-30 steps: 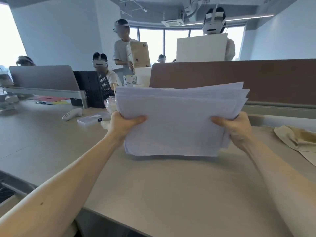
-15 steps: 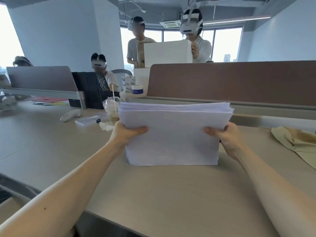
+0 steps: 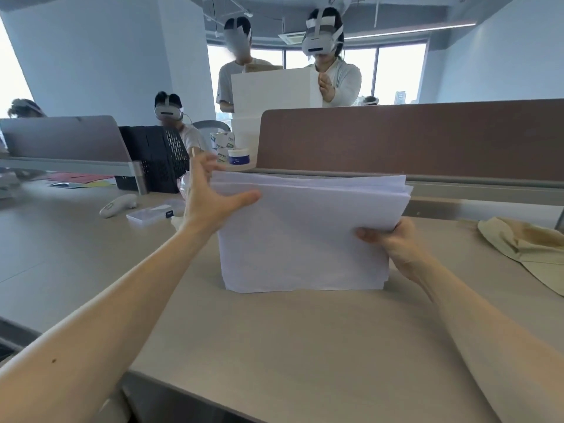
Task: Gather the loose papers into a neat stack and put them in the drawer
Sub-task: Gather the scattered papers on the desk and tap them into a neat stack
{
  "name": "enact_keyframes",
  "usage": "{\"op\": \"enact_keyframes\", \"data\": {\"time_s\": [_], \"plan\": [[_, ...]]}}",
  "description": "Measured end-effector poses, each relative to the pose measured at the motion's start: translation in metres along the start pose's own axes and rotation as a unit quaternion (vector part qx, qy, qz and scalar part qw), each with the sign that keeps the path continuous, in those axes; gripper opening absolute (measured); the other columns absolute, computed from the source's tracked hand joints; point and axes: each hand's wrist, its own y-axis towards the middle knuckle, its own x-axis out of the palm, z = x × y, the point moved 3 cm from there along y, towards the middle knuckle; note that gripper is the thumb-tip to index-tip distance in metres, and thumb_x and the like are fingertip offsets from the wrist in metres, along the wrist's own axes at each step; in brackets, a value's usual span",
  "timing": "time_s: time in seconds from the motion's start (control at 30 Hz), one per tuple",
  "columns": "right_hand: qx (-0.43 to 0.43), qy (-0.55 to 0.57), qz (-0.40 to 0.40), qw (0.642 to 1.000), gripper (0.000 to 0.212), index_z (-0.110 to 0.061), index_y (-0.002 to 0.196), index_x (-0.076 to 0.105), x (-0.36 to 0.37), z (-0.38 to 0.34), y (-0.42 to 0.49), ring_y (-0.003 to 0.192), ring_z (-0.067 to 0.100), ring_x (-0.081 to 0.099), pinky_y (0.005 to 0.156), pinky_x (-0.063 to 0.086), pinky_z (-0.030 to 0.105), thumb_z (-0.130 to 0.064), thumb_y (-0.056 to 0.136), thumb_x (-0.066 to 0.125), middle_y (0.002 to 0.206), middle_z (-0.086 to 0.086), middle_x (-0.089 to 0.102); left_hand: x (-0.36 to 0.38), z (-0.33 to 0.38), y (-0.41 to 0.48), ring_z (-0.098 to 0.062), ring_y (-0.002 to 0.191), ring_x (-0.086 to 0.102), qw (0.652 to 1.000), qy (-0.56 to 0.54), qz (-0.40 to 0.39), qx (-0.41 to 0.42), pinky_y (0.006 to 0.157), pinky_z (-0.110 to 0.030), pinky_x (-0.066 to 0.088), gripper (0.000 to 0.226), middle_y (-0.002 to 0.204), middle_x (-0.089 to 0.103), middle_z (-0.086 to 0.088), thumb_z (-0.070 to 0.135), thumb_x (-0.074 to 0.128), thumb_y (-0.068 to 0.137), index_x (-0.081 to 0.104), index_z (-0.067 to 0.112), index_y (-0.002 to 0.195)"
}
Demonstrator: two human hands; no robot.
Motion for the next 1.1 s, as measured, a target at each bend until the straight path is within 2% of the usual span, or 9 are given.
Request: {"op": "enact_keyframes", "data": {"time_s": [0.13, 0.23, 0.33, 0.47, 0.57, 0.63, 0.8, 1.0, 1.1], "plan": [[0.004, -0.005, 0.011, 1.000, 0.051, -0.008, 0.086, 0.078, 0.000, 0.001, 0.002, 0.096, 0.033, 0.071, 0.088, 0.054, 0.057, -0.042, 0.050, 0.092, 0.097, 0.010, 0.076, 0.016, 0.057, 0.021, -0.015, 0.126, 0.043, 0.906, 0.345, -0.097, 0.228, 0.110, -0.038, 0.015, 0.071, 0.128, 0.052, 0.006, 0.058, 0.080, 0.063, 0.055, 0.028, 0.122], [0.009, -0.007, 0.011, 1.000, 0.025, -0.009, 0.090, 0.077, 0.002, -0.001, 0.002, 0.097, 0.030, 0.071, 0.089, 0.055, 0.054, -0.019, 0.069, 0.086, 0.100, 0.010, 0.076, 0.054, 0.080, 0.022, -0.023, 0.112, 0.055, 0.812, 0.473, -0.288, 0.184, 0.103, -0.044, 0.037, 0.055, 0.114, 0.061, 0.005, 0.062, 0.069, 0.075, 0.056, 0.031, 0.117], [-0.004, -0.013, -0.002, 1.000, 0.015, -0.011, 0.088, 0.077, 0.008, -0.008, 0.000, 0.094, 0.025, 0.072, 0.084, 0.058, 0.046, -0.011, 0.073, 0.081, 0.099, 0.011, 0.076, 0.084, 0.083, 0.020, -0.030, 0.094, 0.059, 0.764, 0.499, -0.363, 0.189, 0.075, -0.041, 0.050, 0.030, 0.088, 0.052, 0.002, 0.052, 0.068, 0.080, 0.049, 0.030, 0.078], [-0.051, -0.088, 0.091, 0.991, 0.030, -0.016, 0.088, 0.076, -0.005, -0.026, 0.008, 0.083, 0.022, 0.069, 0.077, 0.056, 0.040, -0.033, 0.067, 0.087, 0.092, 0.002, 0.075, 0.076, 0.082, 0.031, -0.028, 0.065, 0.055, 0.842, 0.397, -0.329, 0.161, 0.059, -0.036, 0.047, 0.034, 0.058, 0.048, 0.005, 0.025, 0.068, 0.078, 0.047, 0.027, 0.050], [-0.046, -0.113, 0.146, 0.982, 0.089, -0.023, 0.126, 0.056, -0.024, -0.046, 0.019, 0.104, 0.021, 0.064, 0.083, 0.054, 0.038, -0.064, 0.052, 0.085, 0.118, 0.000, 0.066, 0.051, 0.081, 0.038, -0.014, 0.048, 0.047, 0.944, 0.242, -0.206, 0.092, 0.047, -0.024, 0.038, 0.029, 0.056, 0.049, 0.002, 0.018, 0.070, 0.082, 0.054, 0.018, 0.057], [0.010, -0.012, 0.100, 0.995, 0.096, -0.023, 0.133, 0.051, -0.023, -0.052, 0.022, 0.116, 0.021, 0.061, 0.094, 0.050, 0.044, -0.065, 0.053, 0.084, 0.128, 0.000, 0.063, 0.042, 0.073, 0.032, -0.015, 0.051, 0.056, 0.985, 0.110, -0.133, 0.027, 0.051, -0.024, 0.047, 0.017, 0.063, 0.059, -0.002, 0.020, 0.072, 0.080, 0.063, 0.016, 0.067], [-0.057, 0.092, 0.063, 0.992, 0.033, -0.006, 0.103, 0.072, 0.005, -0.084, 0.020, 0.083, 0.018, 0.074, 0.069, 0.059, 0.030, -0.014, 0.072, 0.081, 0.091, -0.001, 0.078, 0.061, 0.028, -0.016, -0.024, 0.078, 0.072, 0.989, -0.089, -0.076, -0.091, 0.075, -0.045, 0.061, 0.008, 0.086, 0.074, -0.003, 0.019, 0.076, 0.080, 0.072, 0.018, 0.087], [-0.039, 0.033, 0.064, 0.997, 0.059, -0.010, 0.097, 0.073, 0.004, -0.073, 0.013, 0.080, 0.022, 0.075, 0.063, 0.059, 0.033, -0.040, 0.049, 0.089, 0.091, 0.002, 0.078, 0.066, 0.009, -0.037, -0.020, 0.094, 0.072, 0.970, -0.176, -0.105, -0.131, 0.075, -0.036, 0.060, 0.045, 0.108, 0.073, -0.002, 0.010, 0.082, 0.076, 0.059, 0.014, 0.115], [-0.070, 0.046, 0.083, 0.993, 0.044, -0.015, 0.094, 0.072, 0.005, -0.092, 0.016, 0.079, 0.019, 0.075, 0.065, 0.059, 0.034, -0.037, 0.058, 0.084, 0.088, -0.003, 0.078, 0.064, 0.035, -0.019, -0.020, 0.099, 0.071, 0.965, -0.215, -0.095, -0.116, 0.079, -0.039, 0.060, 0.057, 0.115, 0.069, -0.004, 0.016, 0.085, 0.073, 0.051, 0.016, 0.119]]}}
